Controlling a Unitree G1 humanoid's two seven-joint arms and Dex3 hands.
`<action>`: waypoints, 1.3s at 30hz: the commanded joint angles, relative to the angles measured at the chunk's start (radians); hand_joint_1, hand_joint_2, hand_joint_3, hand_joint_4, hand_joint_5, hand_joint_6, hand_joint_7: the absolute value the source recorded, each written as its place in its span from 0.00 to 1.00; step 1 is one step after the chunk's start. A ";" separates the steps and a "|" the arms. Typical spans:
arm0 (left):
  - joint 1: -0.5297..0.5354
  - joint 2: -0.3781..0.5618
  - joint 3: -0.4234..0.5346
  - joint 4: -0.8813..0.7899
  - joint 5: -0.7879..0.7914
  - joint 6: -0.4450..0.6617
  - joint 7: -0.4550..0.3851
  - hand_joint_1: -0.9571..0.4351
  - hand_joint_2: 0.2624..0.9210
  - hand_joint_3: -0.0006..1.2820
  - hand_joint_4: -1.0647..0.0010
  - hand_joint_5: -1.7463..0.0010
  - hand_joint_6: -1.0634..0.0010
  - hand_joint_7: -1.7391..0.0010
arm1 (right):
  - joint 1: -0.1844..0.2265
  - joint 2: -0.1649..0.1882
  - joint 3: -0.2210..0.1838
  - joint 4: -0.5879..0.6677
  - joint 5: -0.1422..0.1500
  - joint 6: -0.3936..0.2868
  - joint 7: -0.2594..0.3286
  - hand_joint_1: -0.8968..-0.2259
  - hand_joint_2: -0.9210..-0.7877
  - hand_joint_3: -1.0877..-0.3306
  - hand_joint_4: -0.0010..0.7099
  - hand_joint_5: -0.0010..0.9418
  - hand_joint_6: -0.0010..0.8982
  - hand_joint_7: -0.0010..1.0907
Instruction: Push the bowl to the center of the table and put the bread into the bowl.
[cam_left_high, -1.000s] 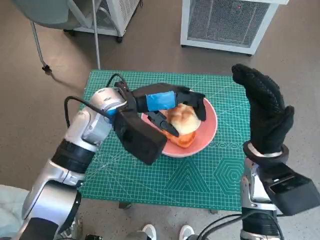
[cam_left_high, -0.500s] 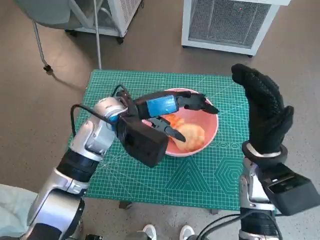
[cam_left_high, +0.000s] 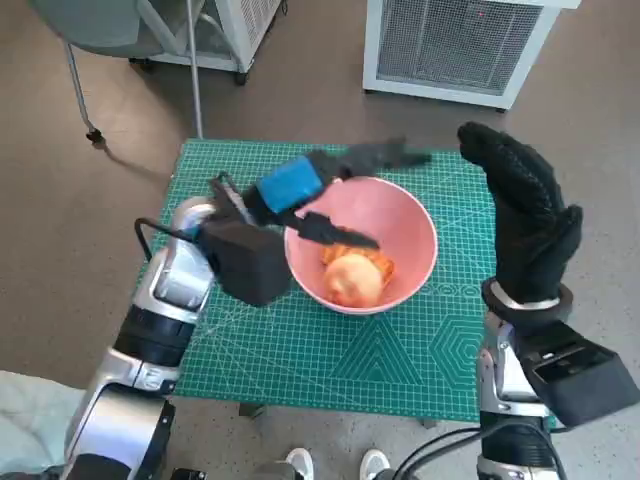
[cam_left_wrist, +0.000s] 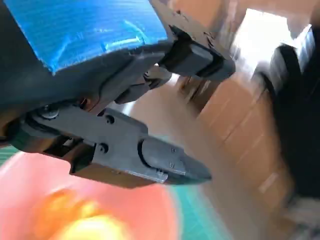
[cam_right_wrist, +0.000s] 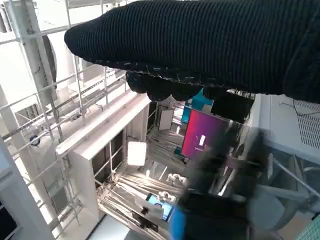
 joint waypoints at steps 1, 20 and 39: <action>0.055 -0.058 0.073 -0.041 -0.090 -0.036 0.077 0.48 1.00 0.06 0.85 0.98 0.66 0.90 | -0.011 -0.007 -0.004 -0.014 -0.009 0.039 -0.014 0.57 0.00 0.37 0.41 0.01 0.00 0.61; 0.145 -0.198 0.204 -0.051 -0.325 -0.191 0.137 0.33 1.00 0.26 0.80 0.99 0.77 0.93 | -0.081 -0.022 -0.012 -0.042 -0.015 0.123 -0.029 0.55 0.00 0.41 0.42 0.01 0.00 0.61; 0.141 -0.182 0.191 -0.044 -0.295 -0.274 0.113 0.32 1.00 0.28 0.83 1.00 0.79 0.95 | -0.139 -0.013 -0.003 -0.011 -0.026 0.117 -0.042 0.51 0.00 0.46 0.43 0.01 0.01 0.64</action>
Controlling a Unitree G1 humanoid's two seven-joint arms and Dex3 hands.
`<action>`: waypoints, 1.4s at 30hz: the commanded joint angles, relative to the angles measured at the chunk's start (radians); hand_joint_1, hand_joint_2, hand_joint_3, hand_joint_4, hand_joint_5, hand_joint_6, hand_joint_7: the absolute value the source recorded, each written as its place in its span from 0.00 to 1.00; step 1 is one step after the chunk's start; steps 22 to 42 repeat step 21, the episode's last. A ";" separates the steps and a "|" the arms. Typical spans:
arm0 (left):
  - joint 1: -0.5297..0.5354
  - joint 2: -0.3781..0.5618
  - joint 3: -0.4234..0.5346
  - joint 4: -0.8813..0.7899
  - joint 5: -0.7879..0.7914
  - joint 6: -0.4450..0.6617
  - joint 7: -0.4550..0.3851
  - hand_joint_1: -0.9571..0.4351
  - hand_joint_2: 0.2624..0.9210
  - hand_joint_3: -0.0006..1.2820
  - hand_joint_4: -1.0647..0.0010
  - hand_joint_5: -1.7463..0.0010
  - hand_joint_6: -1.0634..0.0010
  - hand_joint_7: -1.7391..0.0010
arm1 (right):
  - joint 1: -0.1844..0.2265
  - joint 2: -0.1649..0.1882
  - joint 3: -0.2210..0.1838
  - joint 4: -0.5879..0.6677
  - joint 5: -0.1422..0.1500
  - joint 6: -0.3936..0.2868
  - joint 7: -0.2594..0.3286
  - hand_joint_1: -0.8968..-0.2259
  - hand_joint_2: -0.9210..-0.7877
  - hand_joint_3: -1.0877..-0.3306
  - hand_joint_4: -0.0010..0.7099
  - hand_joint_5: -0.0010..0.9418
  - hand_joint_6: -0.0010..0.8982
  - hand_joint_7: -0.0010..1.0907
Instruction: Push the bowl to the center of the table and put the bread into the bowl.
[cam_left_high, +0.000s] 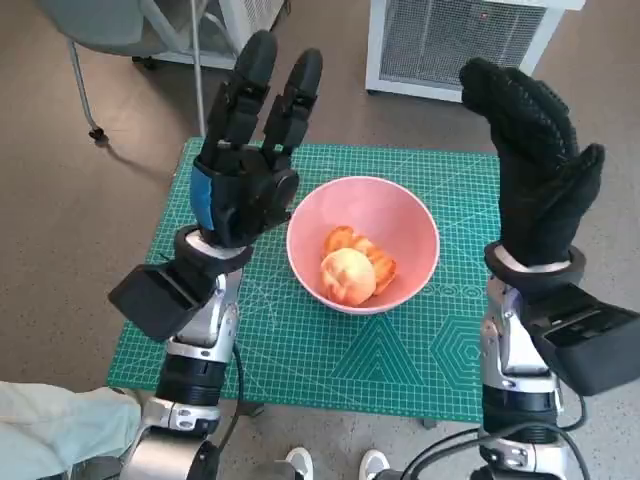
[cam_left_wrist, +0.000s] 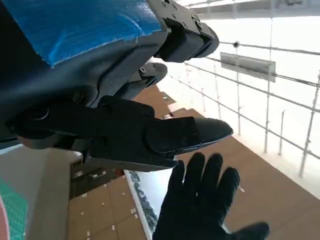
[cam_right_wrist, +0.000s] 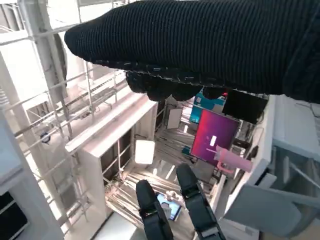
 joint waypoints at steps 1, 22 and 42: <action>-0.021 0.013 0.006 0.009 0.000 -0.024 -0.008 0.32 1.00 0.28 0.82 1.00 0.79 0.95 | -0.012 0.000 0.001 0.030 -0.006 -0.003 0.000 0.51 0.00 0.46 0.43 0.01 0.01 0.64; -0.034 0.020 0.046 0.012 -0.078 0.034 -0.043 0.35 1.00 0.26 0.82 1.00 0.75 0.96 | -0.054 -0.007 0.006 0.086 -0.003 -0.034 0.016 0.53 0.00 0.47 0.42 0.01 0.01 0.63; -0.034 0.020 0.046 0.012 -0.078 0.034 -0.043 0.35 1.00 0.26 0.82 1.00 0.75 0.96 | -0.054 -0.007 0.006 0.086 -0.003 -0.034 0.016 0.53 0.00 0.47 0.42 0.01 0.01 0.63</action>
